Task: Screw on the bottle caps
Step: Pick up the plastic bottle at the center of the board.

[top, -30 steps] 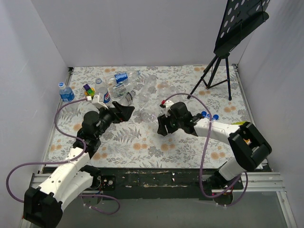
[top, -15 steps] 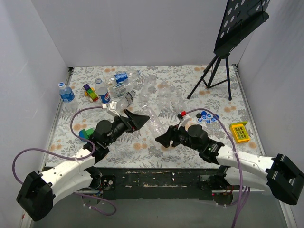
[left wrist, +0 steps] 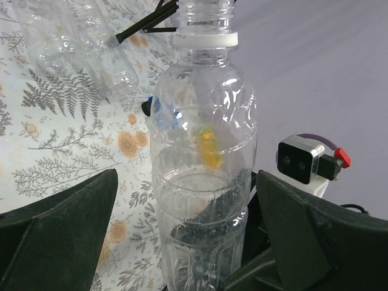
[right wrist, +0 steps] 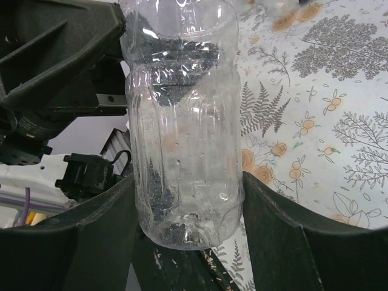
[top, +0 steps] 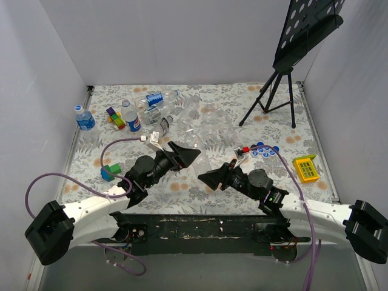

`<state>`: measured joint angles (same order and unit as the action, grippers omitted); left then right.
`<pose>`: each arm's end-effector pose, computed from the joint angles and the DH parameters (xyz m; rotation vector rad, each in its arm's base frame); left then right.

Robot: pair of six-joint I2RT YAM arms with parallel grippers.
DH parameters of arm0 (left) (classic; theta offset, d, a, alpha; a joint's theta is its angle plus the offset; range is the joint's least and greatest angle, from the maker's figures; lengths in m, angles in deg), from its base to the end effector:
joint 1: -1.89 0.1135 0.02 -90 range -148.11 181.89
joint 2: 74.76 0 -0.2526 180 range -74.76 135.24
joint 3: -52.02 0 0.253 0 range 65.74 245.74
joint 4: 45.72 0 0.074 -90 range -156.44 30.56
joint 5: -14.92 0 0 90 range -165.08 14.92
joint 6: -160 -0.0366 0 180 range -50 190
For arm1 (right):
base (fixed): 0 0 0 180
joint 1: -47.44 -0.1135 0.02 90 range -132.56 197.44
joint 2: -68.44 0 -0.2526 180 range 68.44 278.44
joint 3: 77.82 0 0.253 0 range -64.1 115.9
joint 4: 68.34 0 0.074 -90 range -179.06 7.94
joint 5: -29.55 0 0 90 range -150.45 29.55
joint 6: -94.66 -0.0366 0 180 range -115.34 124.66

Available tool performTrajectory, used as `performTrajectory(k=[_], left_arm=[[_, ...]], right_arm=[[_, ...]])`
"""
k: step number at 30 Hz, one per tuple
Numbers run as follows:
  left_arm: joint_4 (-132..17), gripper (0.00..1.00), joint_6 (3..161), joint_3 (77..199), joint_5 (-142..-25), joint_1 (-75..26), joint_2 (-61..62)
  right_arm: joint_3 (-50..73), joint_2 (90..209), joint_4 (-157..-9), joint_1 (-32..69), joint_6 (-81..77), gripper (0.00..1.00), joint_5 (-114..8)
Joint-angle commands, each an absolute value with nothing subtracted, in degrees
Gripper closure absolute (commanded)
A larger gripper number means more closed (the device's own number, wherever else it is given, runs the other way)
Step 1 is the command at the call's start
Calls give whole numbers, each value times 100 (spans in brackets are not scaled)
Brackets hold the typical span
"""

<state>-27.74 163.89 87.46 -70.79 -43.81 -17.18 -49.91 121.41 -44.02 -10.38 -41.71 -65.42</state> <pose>0.1620 -0.1621 0.2234 -0.8719 1.7806 -1.7035 0.1132 0.1739 0.2066 -0.1002 1.7523 1.3191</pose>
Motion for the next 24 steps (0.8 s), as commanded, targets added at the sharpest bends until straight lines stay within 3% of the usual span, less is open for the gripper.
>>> performTrajectory(k=[1, 8, 14, 18, 21, 24], left_arm=[[-2254, 3, 16308, 9000, -7007, -4487, -1561], [-1832, 16, 16167, 8948, -7051, -4549, -1438], [-1576, 41, 15921, 8956, -7148, -4549, -1359], [-1716, 56, 15605, 9079, -7034, -4549, -1411], [-2163, 60, 15131, 9298, -6815, -4549, -1517], [-2743, 60, 14377, 9571, -6551, -4523, -1666]], right_arm=[[-5092, 12162, -3487, -1101, -4333, 75, -6599], [-5153, 12241, -3363, -1109, -4412, 76, -6546], [-5171, 12337, -3284, -1109, -4412, 73, -6432], [-5162, 12259, -3459, -1109, -4359, 46, -6493], [-5048, 12118, -3897, -1101, -4158, 26, -6572], [-4820, 11934, -4696, -1101, -3964, 17, -6712]])
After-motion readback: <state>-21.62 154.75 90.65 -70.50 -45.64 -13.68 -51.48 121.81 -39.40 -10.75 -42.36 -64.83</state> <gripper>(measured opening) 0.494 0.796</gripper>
